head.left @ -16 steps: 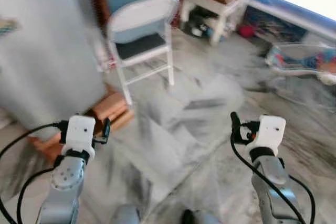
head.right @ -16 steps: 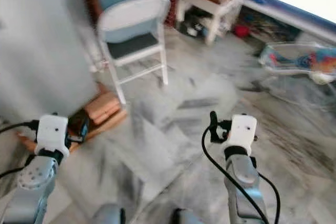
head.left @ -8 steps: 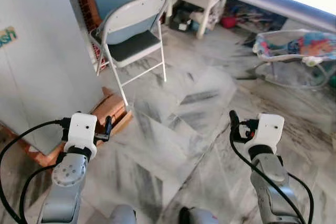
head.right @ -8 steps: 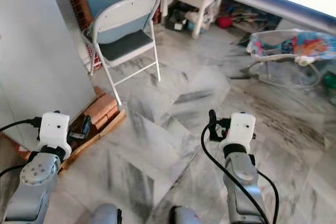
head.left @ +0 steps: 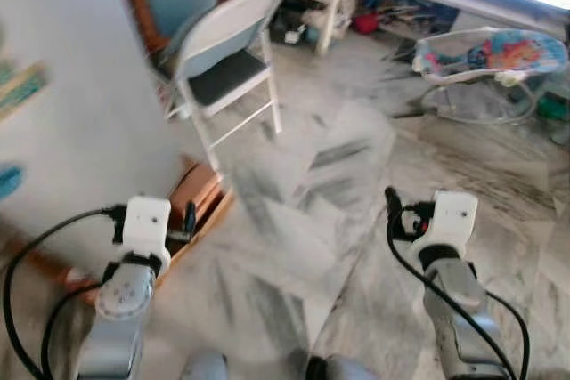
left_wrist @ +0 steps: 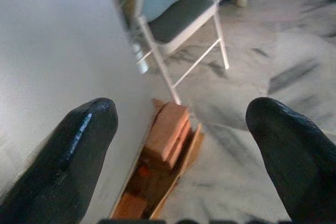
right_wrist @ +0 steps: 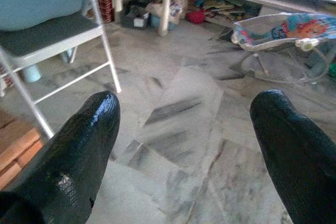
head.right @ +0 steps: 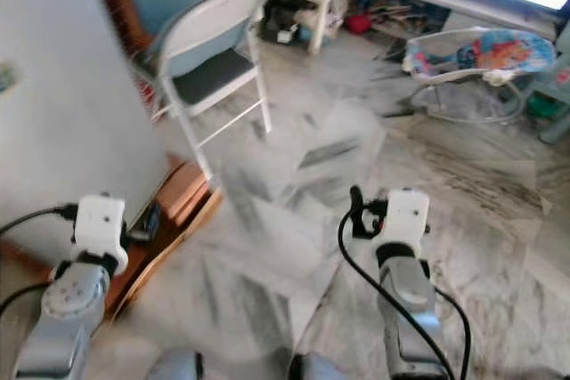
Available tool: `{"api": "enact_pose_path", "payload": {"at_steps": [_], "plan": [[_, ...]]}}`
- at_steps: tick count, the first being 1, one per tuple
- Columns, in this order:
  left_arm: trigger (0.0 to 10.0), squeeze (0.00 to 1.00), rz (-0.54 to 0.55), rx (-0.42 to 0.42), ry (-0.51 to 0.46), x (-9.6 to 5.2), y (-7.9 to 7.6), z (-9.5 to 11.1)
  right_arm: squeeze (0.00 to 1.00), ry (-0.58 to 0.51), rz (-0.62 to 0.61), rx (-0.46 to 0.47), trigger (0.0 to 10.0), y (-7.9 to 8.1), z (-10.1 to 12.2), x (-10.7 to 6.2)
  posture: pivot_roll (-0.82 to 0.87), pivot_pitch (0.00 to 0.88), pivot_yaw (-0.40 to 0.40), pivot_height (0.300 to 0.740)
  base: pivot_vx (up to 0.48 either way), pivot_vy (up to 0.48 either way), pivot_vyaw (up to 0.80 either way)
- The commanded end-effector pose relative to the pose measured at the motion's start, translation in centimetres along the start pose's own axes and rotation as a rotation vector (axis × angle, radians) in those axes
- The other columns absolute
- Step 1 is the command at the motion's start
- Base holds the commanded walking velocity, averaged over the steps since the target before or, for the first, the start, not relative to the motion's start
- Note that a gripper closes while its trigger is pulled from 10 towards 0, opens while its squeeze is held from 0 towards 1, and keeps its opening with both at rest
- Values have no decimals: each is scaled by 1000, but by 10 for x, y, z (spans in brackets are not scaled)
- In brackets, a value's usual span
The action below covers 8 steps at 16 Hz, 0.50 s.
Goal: Restocking fridge
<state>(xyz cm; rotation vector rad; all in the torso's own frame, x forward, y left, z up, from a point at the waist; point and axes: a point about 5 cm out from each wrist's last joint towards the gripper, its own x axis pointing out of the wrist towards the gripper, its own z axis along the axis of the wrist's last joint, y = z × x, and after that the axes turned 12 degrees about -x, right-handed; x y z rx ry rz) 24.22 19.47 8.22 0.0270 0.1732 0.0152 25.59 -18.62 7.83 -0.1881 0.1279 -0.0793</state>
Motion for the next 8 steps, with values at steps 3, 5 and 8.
{"api": "enact_pose_path", "payload": {"at_steps": [3,5,8], "plan": [[10000,0,-5,-79,61,-4,1,-8,0,-8,3,3,10000,3,1,-3,143,128,-74,740,0,464,0],[10000,0,-7,-46,42,-3,-2,-7,0,-6,2,2,10000,2,1,-3,137,125,-75,740,0,435,0],[10000,0,-21,-38,36,-3,-5,-6,0,-6,-3,-3,10000,0,0,-2,137,125,-75,740,0,428,0]]}}
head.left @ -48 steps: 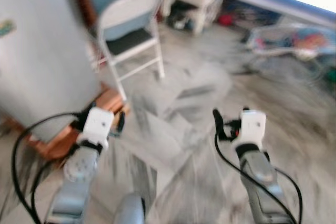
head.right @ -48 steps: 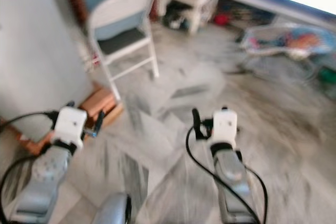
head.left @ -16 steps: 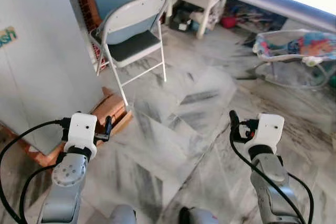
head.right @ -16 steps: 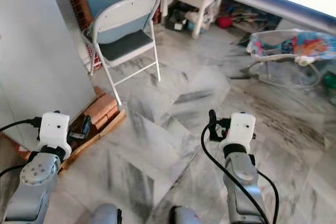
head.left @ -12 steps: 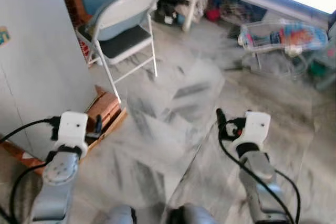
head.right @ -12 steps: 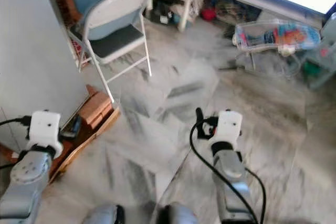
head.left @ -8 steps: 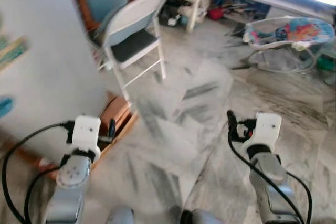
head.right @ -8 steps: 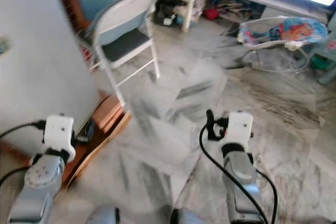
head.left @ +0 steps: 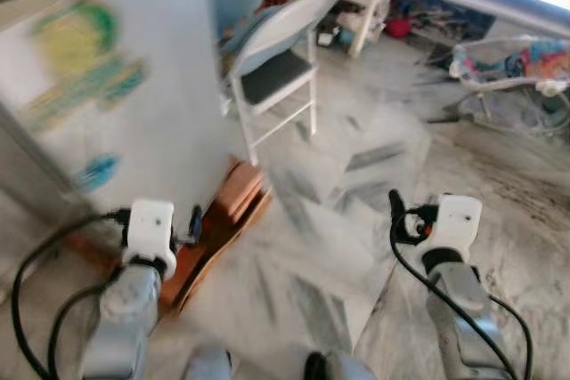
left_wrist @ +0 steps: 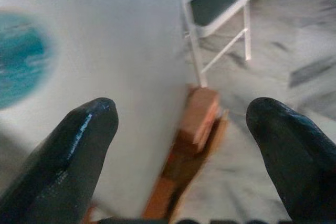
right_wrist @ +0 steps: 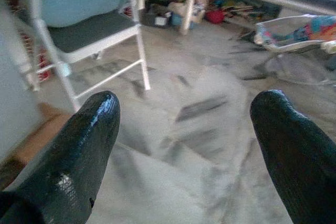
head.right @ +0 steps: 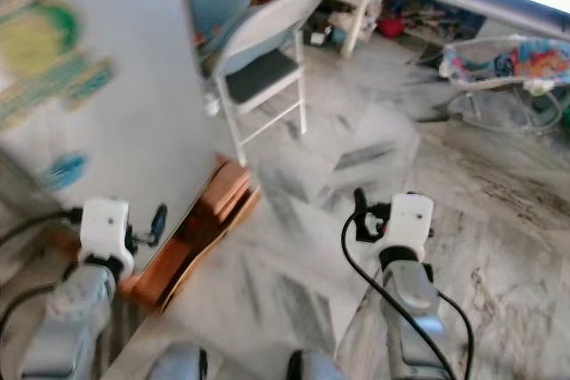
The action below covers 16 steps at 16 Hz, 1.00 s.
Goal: Restocking fridge
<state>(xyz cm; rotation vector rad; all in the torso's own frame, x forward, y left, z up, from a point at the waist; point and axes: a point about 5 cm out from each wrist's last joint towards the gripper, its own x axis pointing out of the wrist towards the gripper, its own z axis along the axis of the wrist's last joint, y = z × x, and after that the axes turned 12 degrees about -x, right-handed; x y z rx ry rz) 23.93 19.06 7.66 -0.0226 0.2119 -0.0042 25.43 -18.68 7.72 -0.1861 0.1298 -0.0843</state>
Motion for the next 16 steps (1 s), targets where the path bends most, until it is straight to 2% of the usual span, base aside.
{"api": "enact_pose_path", "payload": {"at_steps": [1,3,10,13,16], "plan": [[10000,0,1,8,-1,-1,-1,0,0,-8,2,-7,10000,0,2,-1,137,125,-75,740,0,428,0],[10000,0,-15,46,-18,-1,-2,2,0,-8,3,-14,10000,2,2,0,141,122,-73,740,0,437,0],[10000,0,-28,31,-20,-2,-3,2,0,-5,-6,-21,10000,0,1,1,140,125,-74,740,-36,434,0],[10000,0,-68,50,-41,-4,-6,5,0,-2,-9,-27,10000,-1,0,1,142,128,-75,740,0,0,0],[10000,0,-172,21,-12,-8,-13,1,0,3,-13,-32,10000,-1,0,1,142,130,-79,740,0,0,0]]}}
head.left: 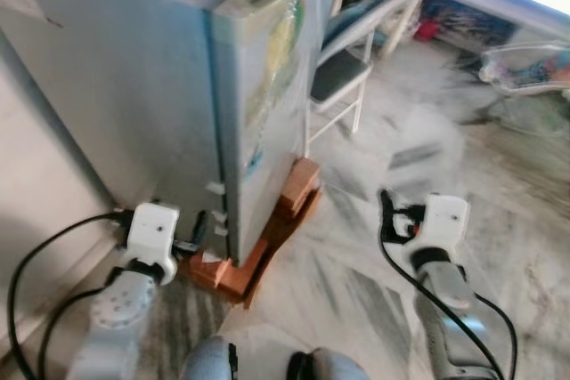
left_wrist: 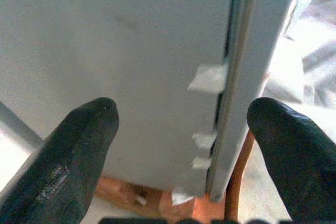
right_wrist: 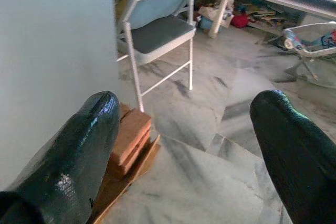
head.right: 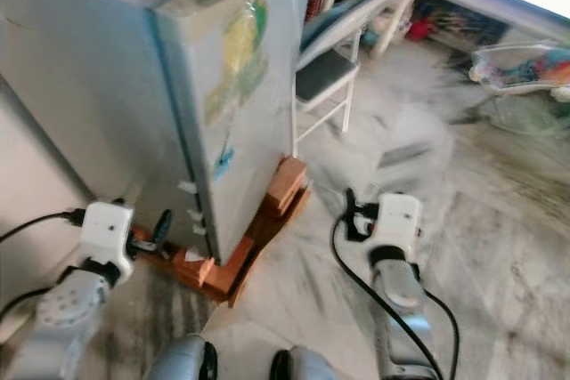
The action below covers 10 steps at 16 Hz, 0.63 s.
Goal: Restocking fridge
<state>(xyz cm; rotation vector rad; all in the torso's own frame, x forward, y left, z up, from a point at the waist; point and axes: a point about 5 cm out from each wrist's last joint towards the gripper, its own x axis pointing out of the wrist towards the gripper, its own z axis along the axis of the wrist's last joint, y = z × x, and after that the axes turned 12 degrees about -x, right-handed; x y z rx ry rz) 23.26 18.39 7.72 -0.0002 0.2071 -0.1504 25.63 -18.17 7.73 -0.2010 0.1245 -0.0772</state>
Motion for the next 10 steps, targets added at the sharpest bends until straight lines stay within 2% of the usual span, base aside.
{"api": "enact_pose_path", "payload": {"at_steps": [1,4,8,10], "plan": [[10000,0,-63,-7,2,-2,-9,1,0,11,-18,-18,10000,-6,-2,-1,144,133,-81,740,0,0,0],[10000,0,-115,-9,23,-4,-11,0,0,21,-20,-25,10000,-7,-4,-1,144,133,-81,740,0,0,0],[10000,0,-106,3,1,0,-6,5,0,26,-22,-24,10000,-7,-4,-2,140,138,-83,740,0,0,0],[10000,0,-72,-84,-10,5,-3,7,0,36,-19,-22,10000,-8,-5,-2,140,142,-85,740,0,0,-800]]}}
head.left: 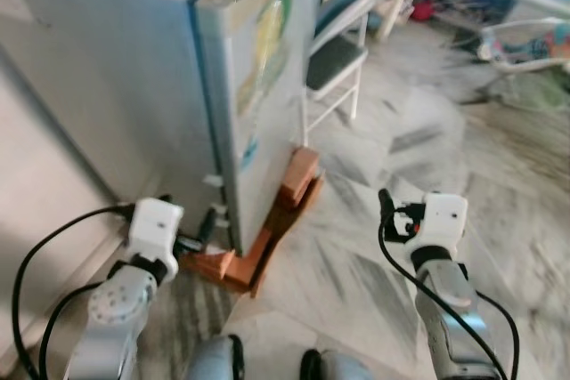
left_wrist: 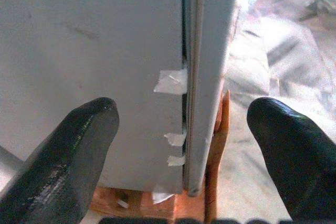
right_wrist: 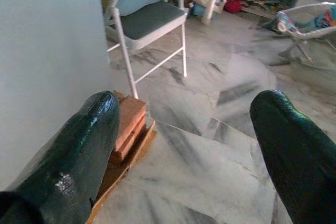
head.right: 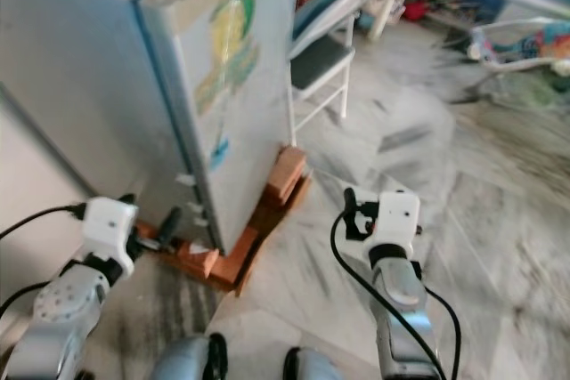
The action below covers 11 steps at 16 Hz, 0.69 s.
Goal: Restocking fridge
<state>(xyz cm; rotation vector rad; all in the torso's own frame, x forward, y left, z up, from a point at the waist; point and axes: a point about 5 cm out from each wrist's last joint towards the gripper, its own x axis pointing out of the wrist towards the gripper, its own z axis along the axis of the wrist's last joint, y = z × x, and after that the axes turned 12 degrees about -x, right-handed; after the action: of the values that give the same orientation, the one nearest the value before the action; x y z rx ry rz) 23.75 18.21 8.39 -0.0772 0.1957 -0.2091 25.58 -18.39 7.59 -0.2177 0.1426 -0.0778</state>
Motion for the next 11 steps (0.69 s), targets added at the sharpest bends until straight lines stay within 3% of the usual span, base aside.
{"api": "enact_pose_path", "payload": {"at_steps": [1,4,7,11], "plan": [[10000,0,6,-16,-3,5,-1,2,0,17,-15,-4,10000,-5,-3,-3,140,142,-85,740,0,0,-800],[10000,0,-11,-114,-11,24,3,12,0,26,7,-15,10000,-3,-2,-5,114,150,-100,740,0,0,-306],[10000,0,6,-73,-31,35,9,20,0,28,13,-24,10000,-5,-2,-7,101,158,-98,740,0,0,-800],[10000,0,66,-70,-34,38,18,18,0,37,25,-31,10000,-3,-3,-11,95,165,-97,740,0,0,0]]}}
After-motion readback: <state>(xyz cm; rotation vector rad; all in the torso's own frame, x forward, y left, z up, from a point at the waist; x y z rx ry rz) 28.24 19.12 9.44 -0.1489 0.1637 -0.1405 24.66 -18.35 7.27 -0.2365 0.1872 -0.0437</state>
